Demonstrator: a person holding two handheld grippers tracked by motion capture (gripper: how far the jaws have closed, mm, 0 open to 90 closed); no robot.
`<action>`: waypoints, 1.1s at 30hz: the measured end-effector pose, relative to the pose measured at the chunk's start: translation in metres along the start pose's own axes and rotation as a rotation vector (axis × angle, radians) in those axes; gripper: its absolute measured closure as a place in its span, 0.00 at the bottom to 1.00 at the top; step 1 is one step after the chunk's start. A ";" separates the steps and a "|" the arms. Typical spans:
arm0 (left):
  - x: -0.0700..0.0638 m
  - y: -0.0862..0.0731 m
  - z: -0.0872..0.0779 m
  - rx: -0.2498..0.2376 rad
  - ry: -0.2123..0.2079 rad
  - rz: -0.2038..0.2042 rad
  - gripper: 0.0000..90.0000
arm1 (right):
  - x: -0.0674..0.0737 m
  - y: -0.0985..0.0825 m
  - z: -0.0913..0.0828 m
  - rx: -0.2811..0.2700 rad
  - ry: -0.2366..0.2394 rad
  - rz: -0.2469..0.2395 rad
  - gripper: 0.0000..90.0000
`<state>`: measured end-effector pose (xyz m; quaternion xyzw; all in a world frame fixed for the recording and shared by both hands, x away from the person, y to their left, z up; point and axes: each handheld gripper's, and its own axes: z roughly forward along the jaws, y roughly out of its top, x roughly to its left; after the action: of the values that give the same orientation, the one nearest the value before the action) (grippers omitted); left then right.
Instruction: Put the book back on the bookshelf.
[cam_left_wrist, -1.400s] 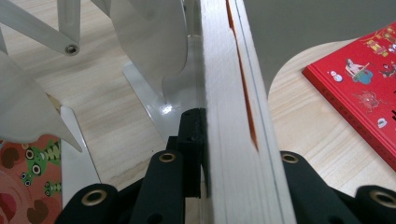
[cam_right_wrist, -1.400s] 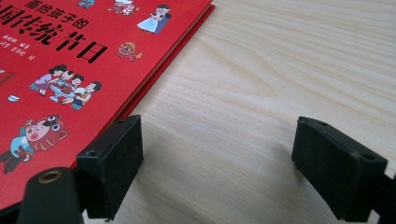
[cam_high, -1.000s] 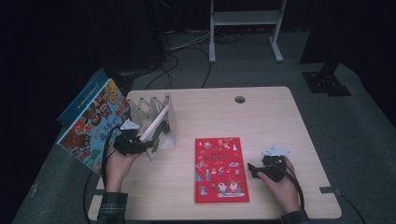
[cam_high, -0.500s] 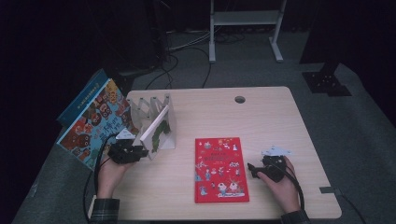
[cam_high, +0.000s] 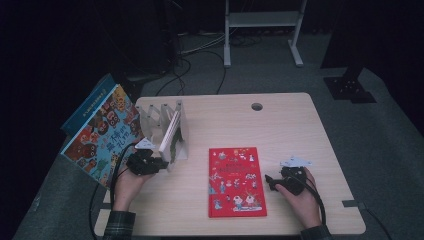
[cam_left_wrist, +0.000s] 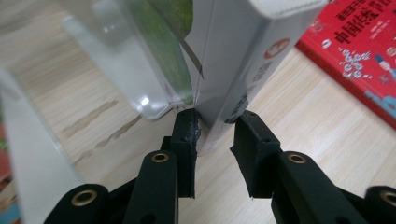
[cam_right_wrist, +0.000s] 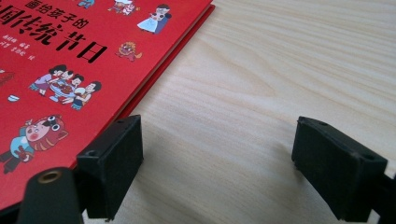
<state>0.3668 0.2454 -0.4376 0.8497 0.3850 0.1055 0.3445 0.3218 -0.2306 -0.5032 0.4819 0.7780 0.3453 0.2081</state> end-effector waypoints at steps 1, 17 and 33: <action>-0.002 0.002 0.002 0.006 0.000 0.007 0.77 | 0.000 0.000 0.000 -0.001 0.000 -0.001 0.17; -0.018 0.017 0.020 -0.002 -0.033 0.036 0.73 | 0.000 0.000 0.000 -0.001 0.000 -0.001 0.17; -0.022 0.012 0.013 0.013 -0.019 0.070 0.56 | 0.000 0.000 0.001 0.004 -0.004 0.001 0.14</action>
<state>0.3645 0.2173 -0.4378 0.8658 0.3524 0.1071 0.3387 0.3224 -0.2307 -0.5034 0.4834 0.7780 0.3429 0.2084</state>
